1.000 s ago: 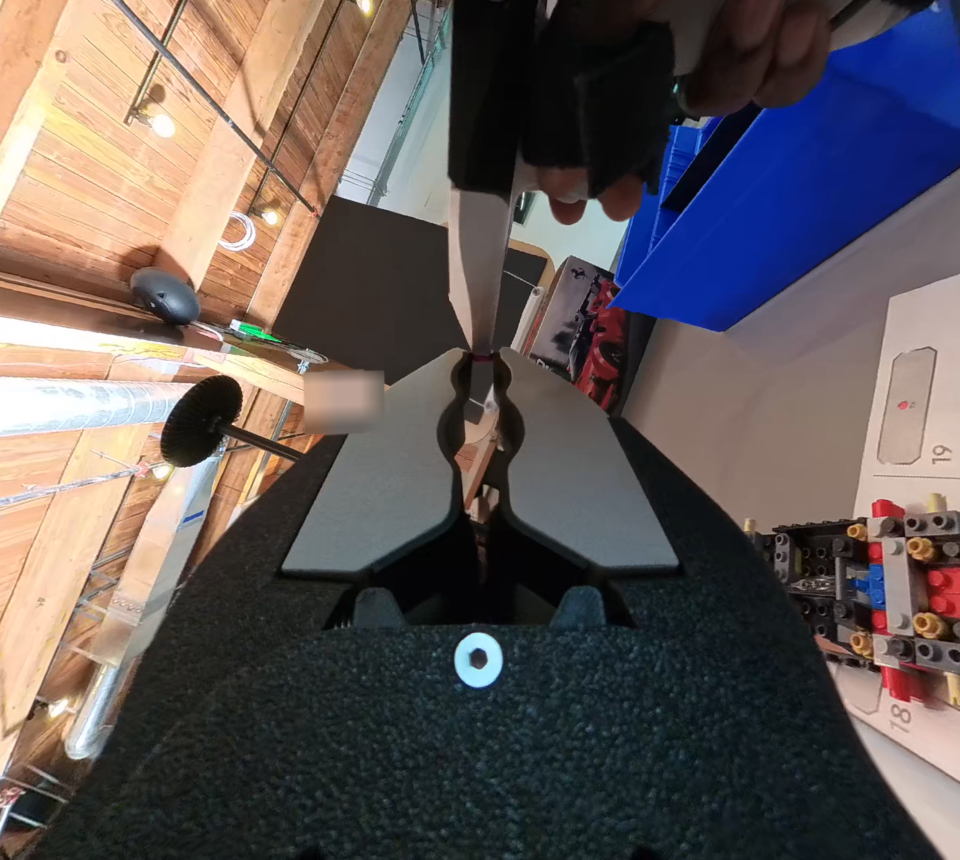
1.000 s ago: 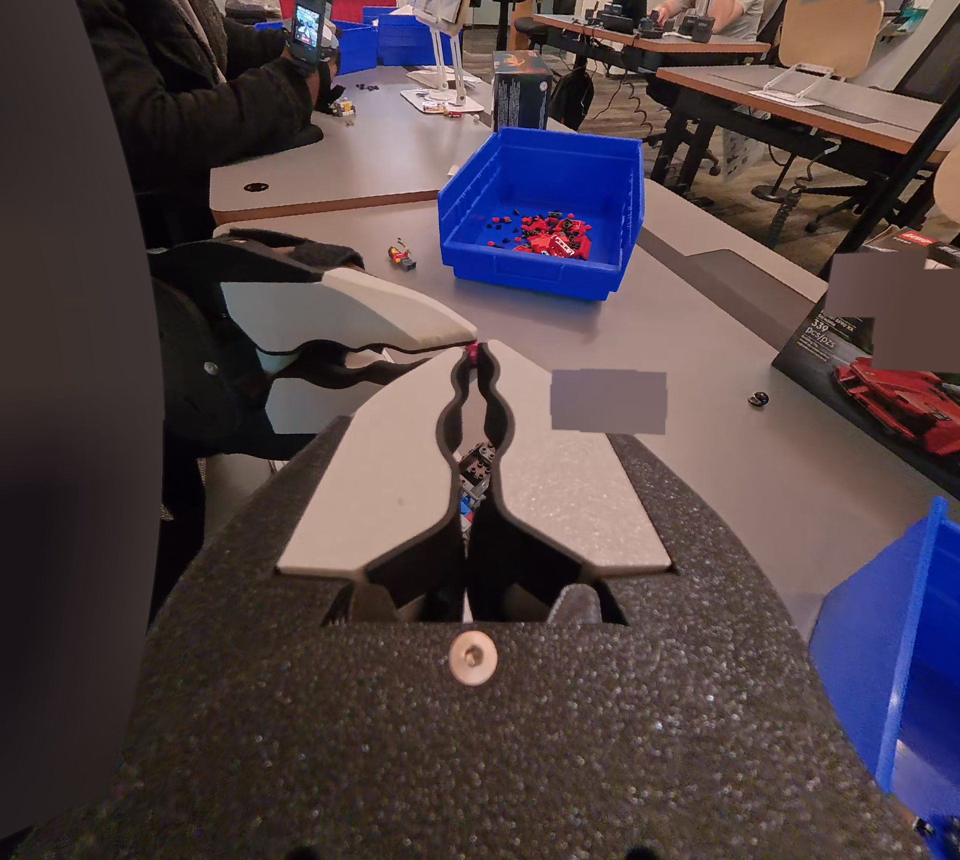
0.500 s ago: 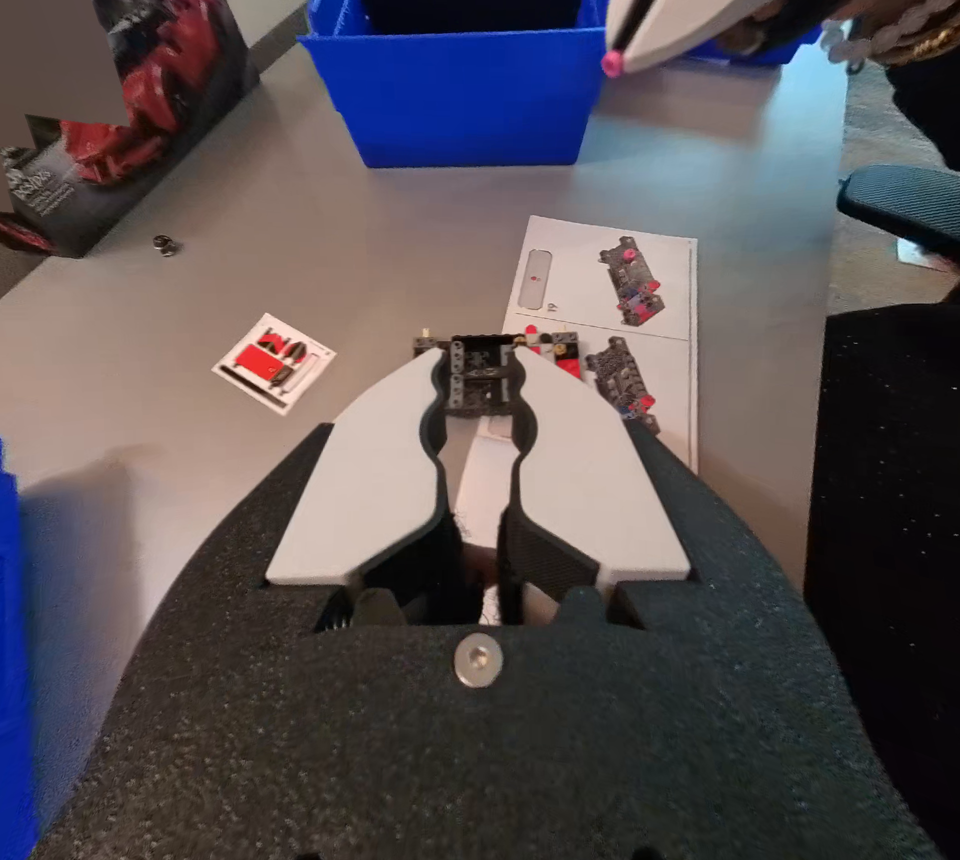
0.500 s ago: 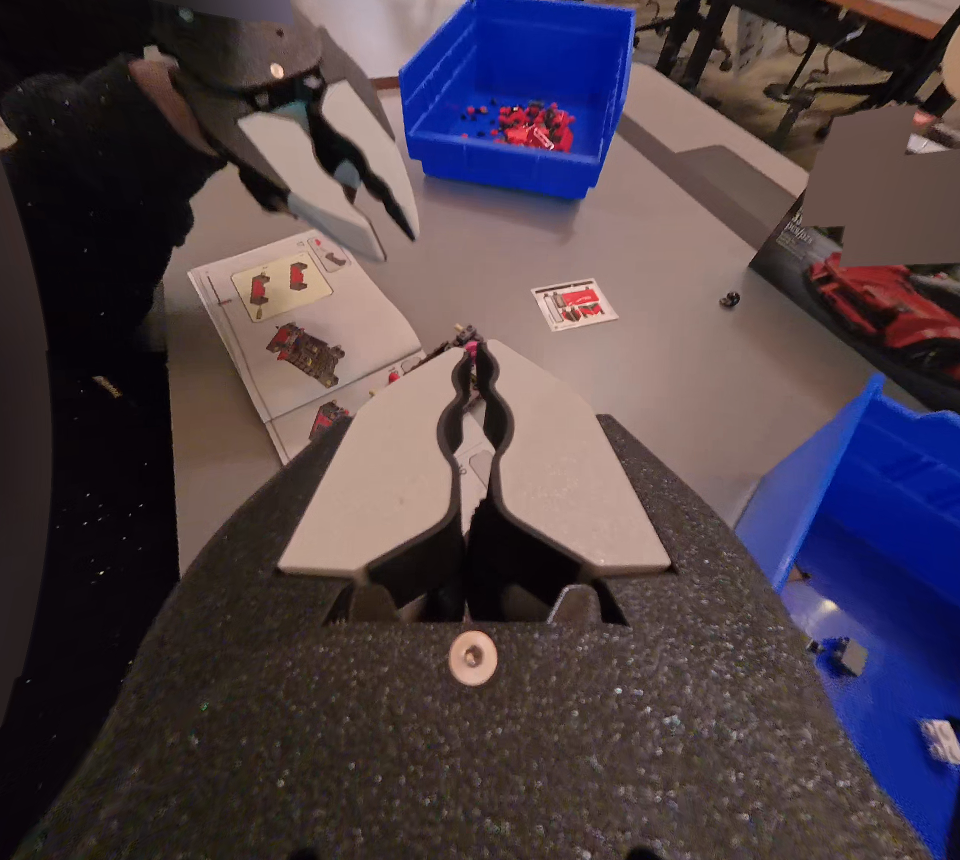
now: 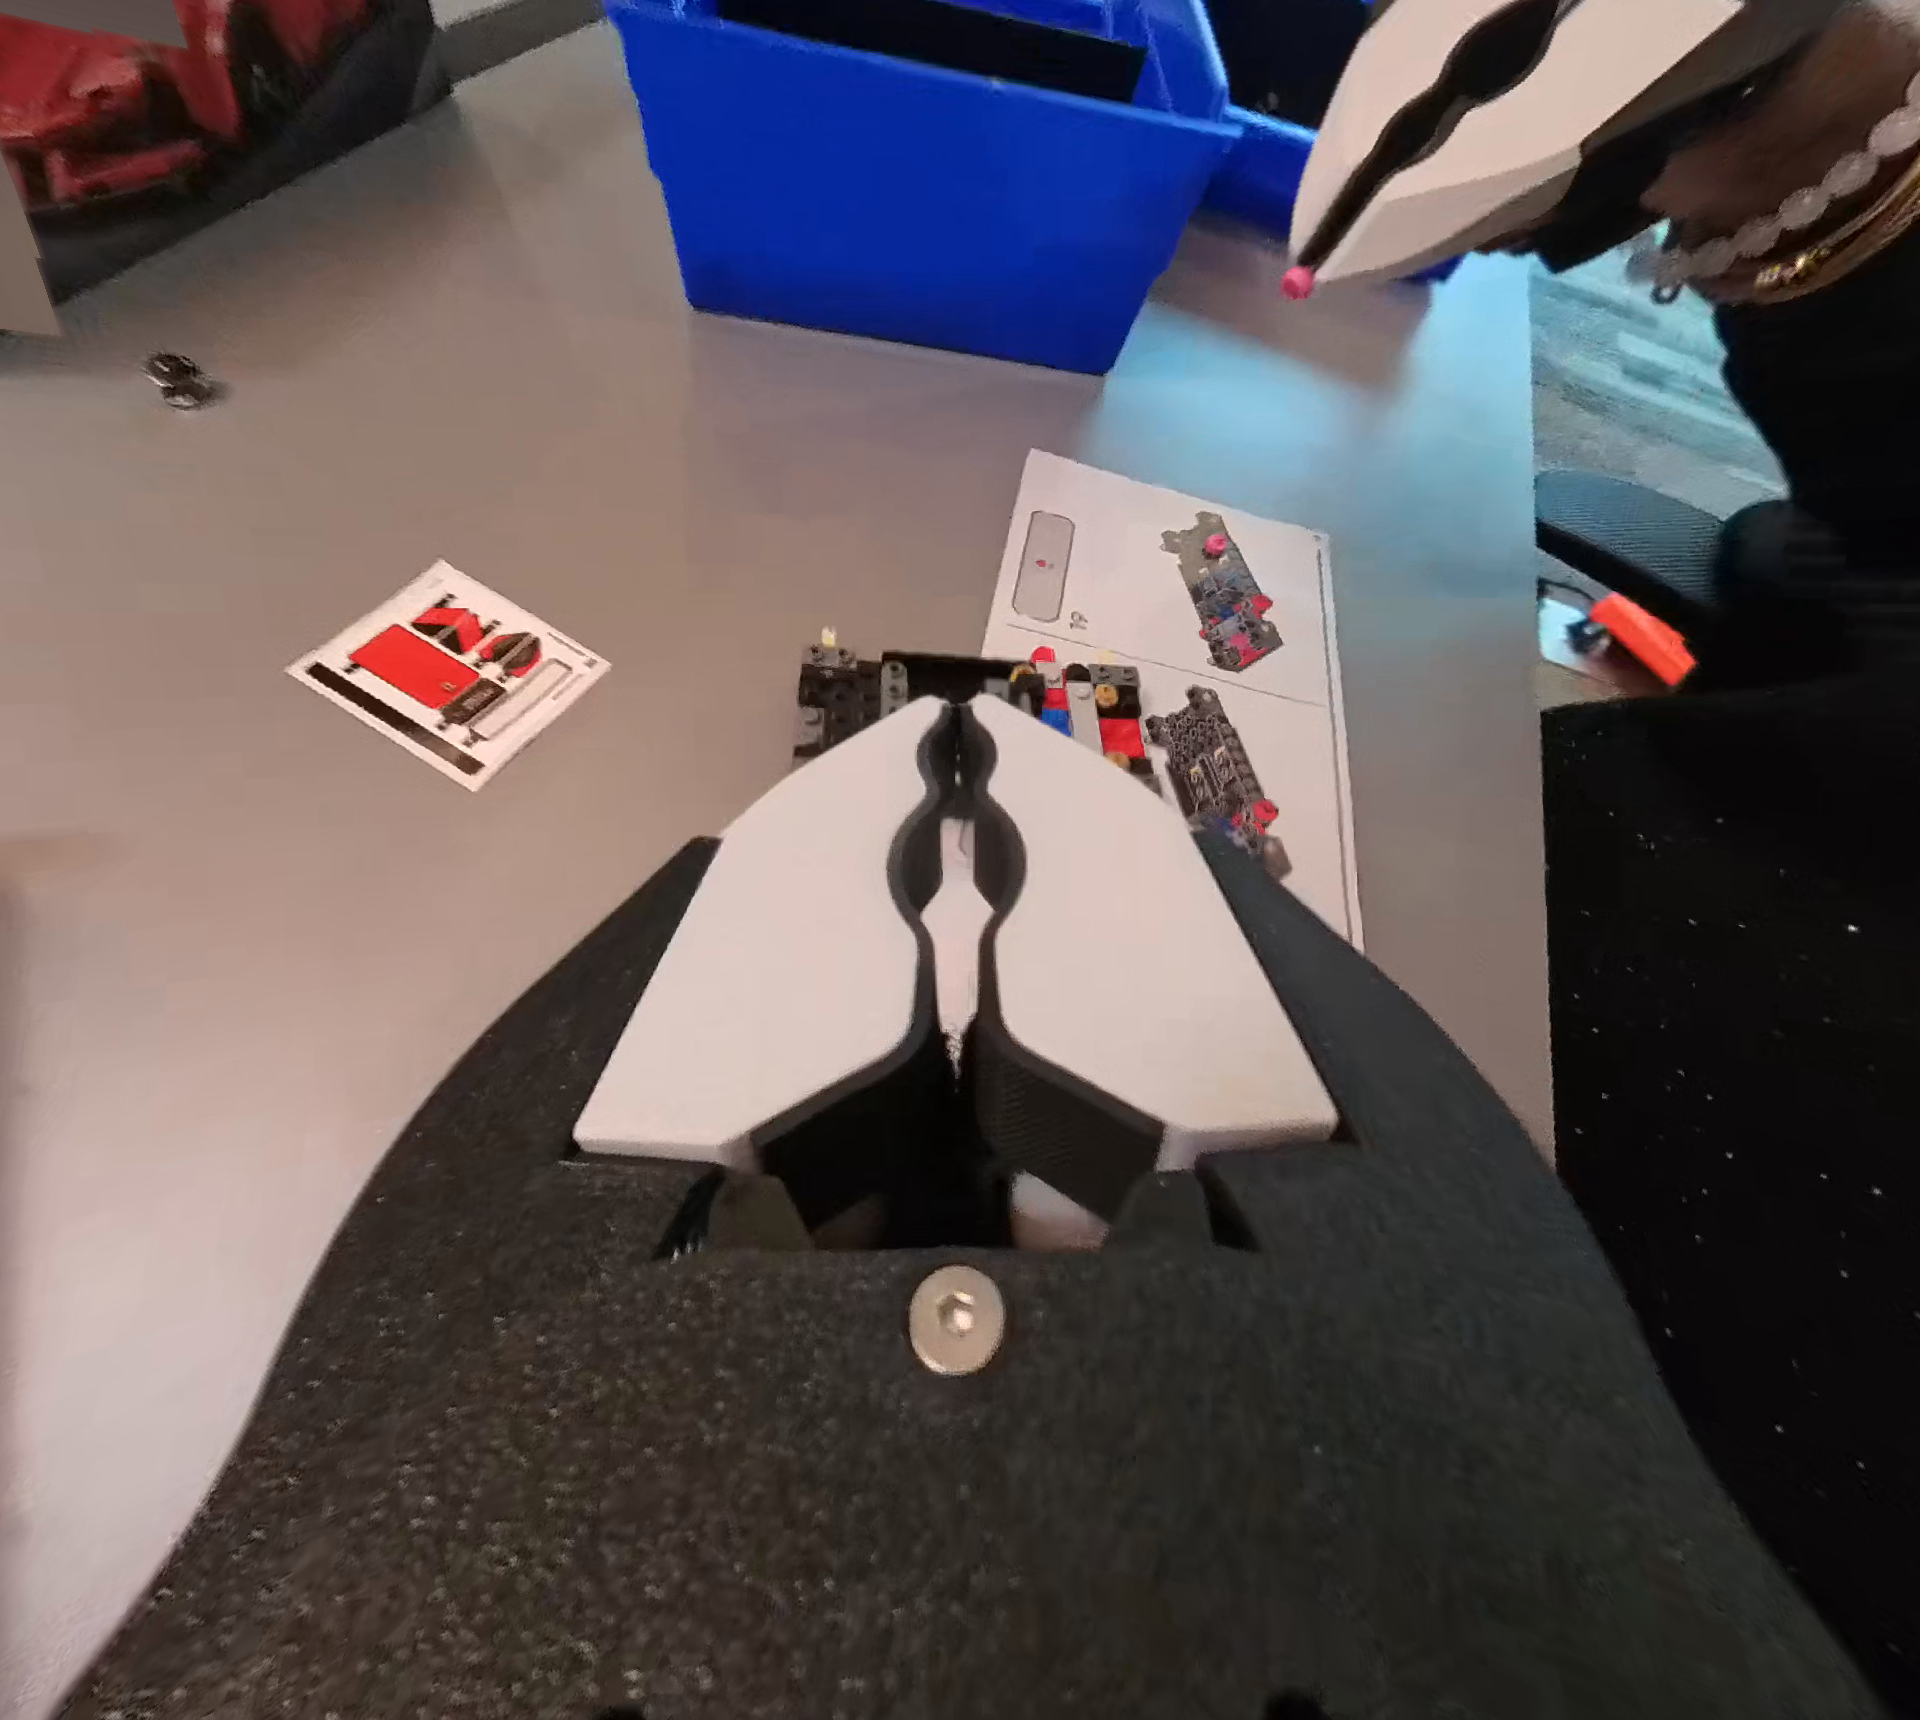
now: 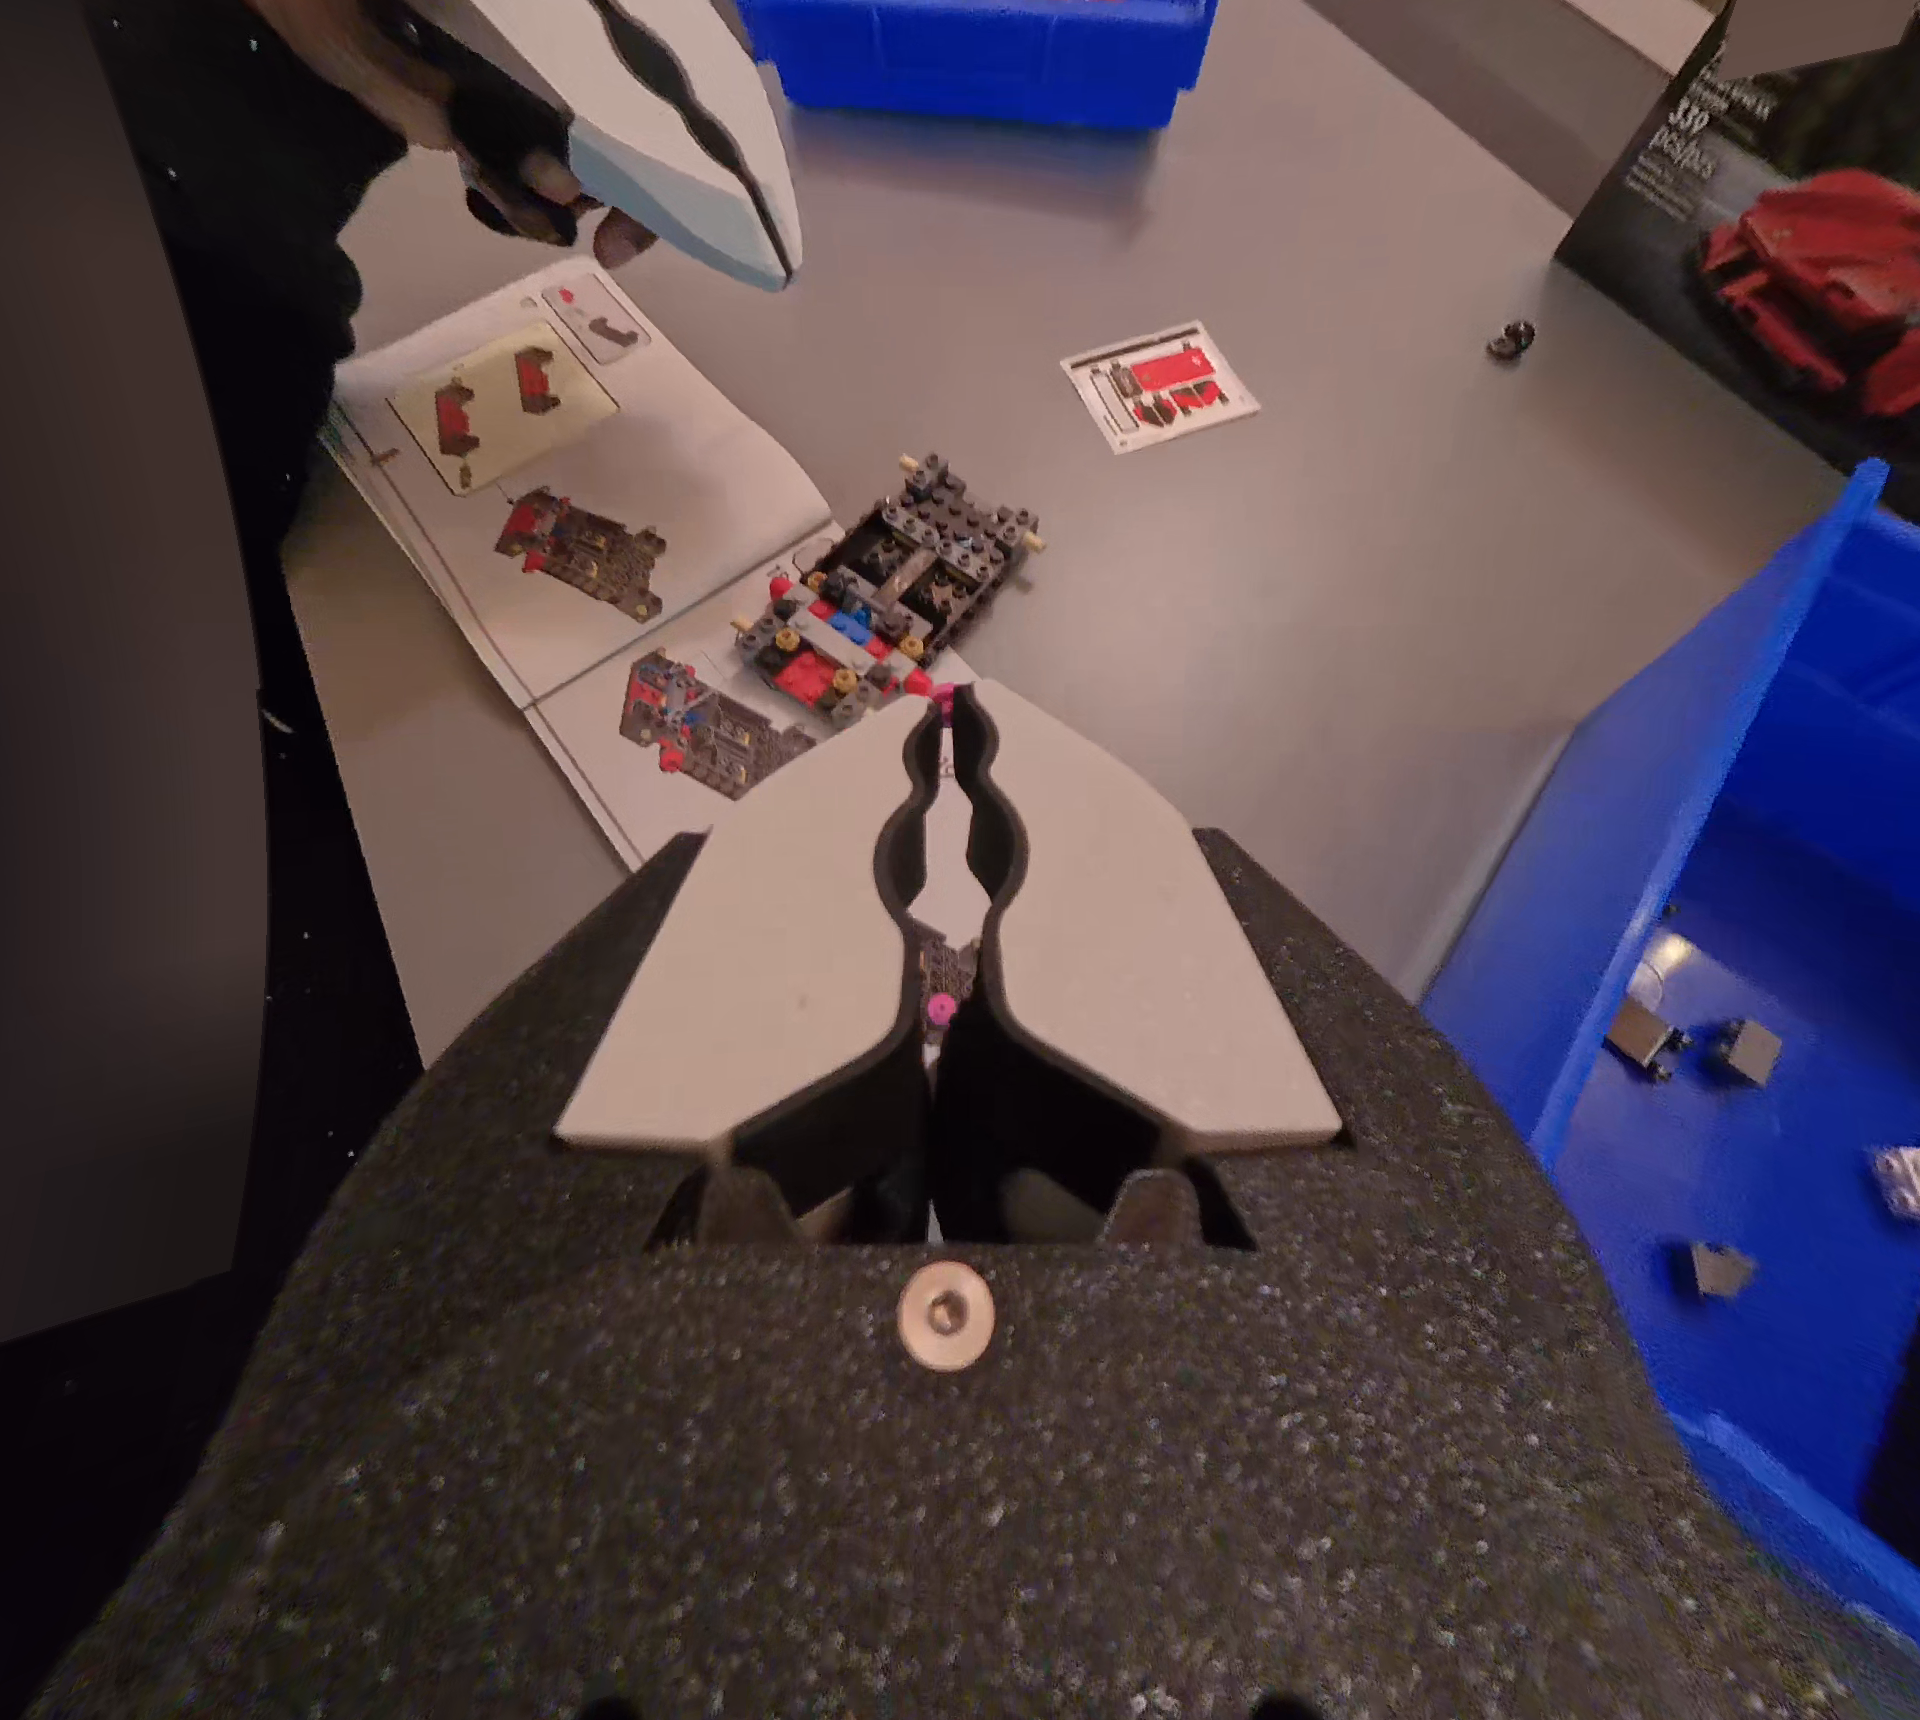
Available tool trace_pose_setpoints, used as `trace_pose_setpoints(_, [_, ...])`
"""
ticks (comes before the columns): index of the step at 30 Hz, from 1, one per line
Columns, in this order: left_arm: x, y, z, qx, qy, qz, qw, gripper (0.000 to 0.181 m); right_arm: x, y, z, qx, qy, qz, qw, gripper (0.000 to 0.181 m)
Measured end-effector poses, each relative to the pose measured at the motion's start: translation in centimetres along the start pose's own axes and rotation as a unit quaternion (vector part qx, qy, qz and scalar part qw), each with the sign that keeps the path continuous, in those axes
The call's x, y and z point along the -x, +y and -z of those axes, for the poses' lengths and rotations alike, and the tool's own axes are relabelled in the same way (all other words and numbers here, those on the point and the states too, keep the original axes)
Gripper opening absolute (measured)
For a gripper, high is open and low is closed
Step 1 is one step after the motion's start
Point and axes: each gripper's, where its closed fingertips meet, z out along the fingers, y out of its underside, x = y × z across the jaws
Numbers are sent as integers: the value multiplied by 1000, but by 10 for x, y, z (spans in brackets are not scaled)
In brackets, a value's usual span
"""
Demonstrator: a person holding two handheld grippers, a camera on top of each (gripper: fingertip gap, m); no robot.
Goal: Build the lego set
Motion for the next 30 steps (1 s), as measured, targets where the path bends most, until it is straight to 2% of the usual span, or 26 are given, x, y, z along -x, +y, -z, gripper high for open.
trace_pose_setpoints(2, [2,6,-4,12,8,0,1000,0,2,6,-1,17,-2,-1,1000,2])
trace_pose_setpoints(5, [-2,6,-10,-4,38,-8,999,0,6,16,-7,42,-12,-4,999,2])
trace_pose_setpoints(10, [-9,5,-21,11,64,-48,997,0,20,31,-27,97,-58,1,994,2])
trace_pose_setpoints(13, [-12,-1,-26,-6,75,-53,996,0,29,32,-41,120,-87,11,989,2])
trace_pose_setpoints(22, [-8,35,-44,92,72,-69,991,0,48,31,-80,165,-140,44,975,2])
trace_pose_setpoints(30, [-15,49,-54,130,89,-70,985,0,50,39,-102,199,-134,74,968,2])
